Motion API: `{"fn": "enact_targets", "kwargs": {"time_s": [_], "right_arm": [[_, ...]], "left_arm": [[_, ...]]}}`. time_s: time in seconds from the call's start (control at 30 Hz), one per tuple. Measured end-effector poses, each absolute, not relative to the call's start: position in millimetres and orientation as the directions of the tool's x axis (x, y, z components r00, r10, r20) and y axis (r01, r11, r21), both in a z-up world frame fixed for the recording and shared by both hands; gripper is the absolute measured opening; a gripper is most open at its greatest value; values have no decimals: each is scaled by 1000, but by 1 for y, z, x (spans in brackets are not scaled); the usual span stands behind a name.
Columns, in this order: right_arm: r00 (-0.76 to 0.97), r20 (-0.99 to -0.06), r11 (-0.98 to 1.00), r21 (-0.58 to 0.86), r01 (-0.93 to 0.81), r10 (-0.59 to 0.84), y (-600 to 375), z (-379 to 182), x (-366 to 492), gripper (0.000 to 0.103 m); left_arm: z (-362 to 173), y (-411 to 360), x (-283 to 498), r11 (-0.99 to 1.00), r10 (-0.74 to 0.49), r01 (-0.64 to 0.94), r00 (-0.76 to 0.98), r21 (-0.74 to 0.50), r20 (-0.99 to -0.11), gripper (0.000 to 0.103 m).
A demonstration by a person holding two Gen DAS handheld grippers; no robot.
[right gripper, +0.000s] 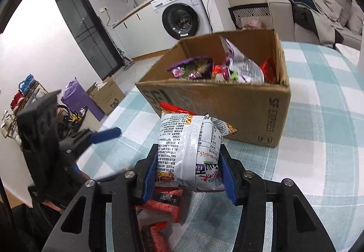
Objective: Organize snacks
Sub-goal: 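Grasp the white noodle-snack bag with the right tool, then grasp the red snack packet with the left tool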
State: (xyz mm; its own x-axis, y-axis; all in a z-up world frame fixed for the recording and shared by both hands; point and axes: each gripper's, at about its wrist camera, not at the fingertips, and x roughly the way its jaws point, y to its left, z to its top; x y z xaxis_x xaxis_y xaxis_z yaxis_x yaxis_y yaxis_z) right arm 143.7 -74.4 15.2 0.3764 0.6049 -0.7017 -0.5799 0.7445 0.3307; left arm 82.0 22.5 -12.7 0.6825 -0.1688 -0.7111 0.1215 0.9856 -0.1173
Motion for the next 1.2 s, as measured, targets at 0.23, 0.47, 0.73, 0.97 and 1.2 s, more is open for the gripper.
{"fn": "enact_targets", "kwargs": {"time_s": [0.23, 0.47, 0.73, 0.97, 1.2], "right_arm": [[395, -694, 744, 309, -592, 602, -88, 33, 139, 50], [418, -681, 751, 306, -585, 602, -100, 43, 138, 50], [448, -668, 767, 306, -564, 595, -113, 51, 140, 50], [445, -673, 770, 308, -559, 591, -113, 51, 141, 50], [443, -673, 770, 309, -558, 592, -112, 50, 142, 50]], "left_arm": [[-22, -6, 80, 964, -251, 231, 640, -130, -726, 101], [-35, -27, 81, 959, -255, 260, 607, -115, -753, 101], [-48, -29, 89, 954, -279, 257, 566, -155, -776, 86], [-48, -31, 86, 940, -323, 286, 569, -186, -757, 56], [-41, -29, 84, 934, -341, 295, 584, -200, -737, 45]]}}
